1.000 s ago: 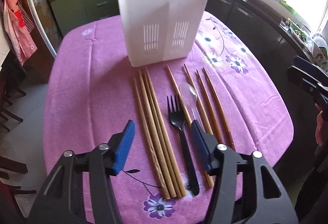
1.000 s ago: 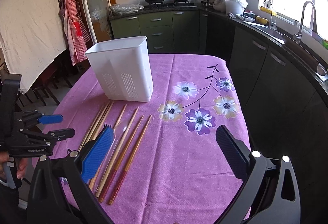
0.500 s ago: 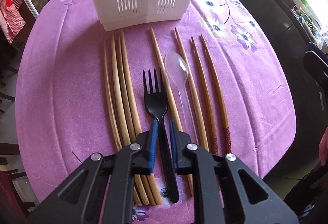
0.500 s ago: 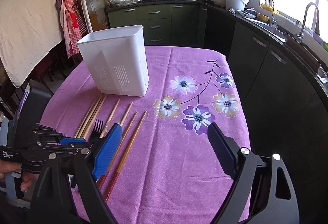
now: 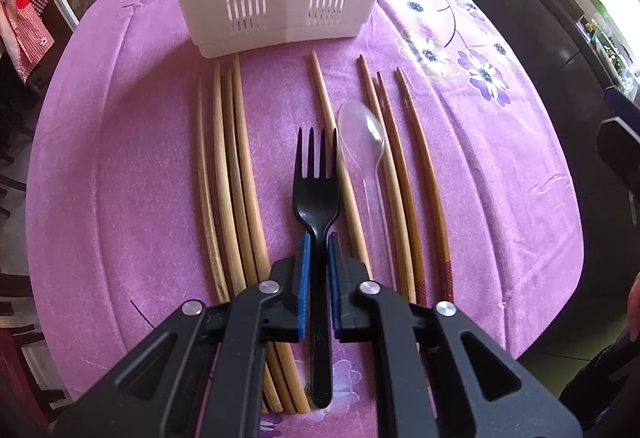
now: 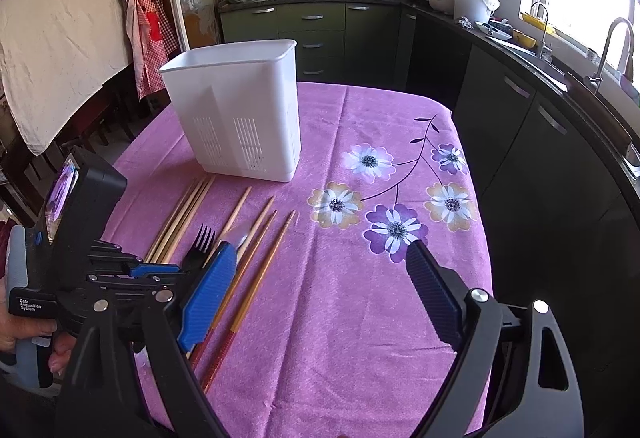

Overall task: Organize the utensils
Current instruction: 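Lift the fork with the left tool while the right tool grasps the clear plastic spoon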

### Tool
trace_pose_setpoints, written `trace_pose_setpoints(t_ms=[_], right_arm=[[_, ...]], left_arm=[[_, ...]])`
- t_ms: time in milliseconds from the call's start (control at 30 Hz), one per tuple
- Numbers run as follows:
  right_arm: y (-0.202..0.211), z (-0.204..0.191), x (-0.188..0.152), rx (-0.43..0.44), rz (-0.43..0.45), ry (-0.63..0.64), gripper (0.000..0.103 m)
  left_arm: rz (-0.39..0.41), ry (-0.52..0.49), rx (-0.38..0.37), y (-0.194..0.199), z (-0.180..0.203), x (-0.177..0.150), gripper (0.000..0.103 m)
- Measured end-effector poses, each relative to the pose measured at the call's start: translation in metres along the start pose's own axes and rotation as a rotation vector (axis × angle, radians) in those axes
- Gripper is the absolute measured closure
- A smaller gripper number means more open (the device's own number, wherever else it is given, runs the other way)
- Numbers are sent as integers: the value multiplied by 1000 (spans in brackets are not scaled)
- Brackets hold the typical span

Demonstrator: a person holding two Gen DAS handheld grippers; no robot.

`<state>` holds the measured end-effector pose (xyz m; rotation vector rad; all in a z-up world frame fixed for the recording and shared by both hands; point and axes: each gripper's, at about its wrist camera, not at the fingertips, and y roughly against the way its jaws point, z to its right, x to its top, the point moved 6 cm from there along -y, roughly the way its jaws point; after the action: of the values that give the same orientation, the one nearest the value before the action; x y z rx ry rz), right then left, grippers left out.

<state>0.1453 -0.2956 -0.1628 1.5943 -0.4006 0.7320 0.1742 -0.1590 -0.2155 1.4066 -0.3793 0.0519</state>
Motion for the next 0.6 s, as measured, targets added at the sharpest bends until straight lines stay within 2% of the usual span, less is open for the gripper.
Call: trace_pose_setpoints(t_ms=[100,200,267,300,433,467,600], right_arm=[[-12,-5,1,41,-68,6,17],[-29,-16,1,84,-147,22,18],[-40,-28,0,115,-207,31,35],[-46,-35,-2,127,-233,33,39],[-67,-63,-6,186,-318,0,78],[-73,-67,-6,188,-332,-13,84],[-95,-76,-10,173,-399,-51,85]], left_arm=[[76,1,-29,22,-2,4,95],[198,3,-26,55,-5,10,94],[276,6,-10,77,-10,15,95],[315,7,3,88,-13,17,94],[392,1,32,110,-19,19,94],[401,-2,34,114,-22,17,94],[409,-12,18,119,-29,12,94]])
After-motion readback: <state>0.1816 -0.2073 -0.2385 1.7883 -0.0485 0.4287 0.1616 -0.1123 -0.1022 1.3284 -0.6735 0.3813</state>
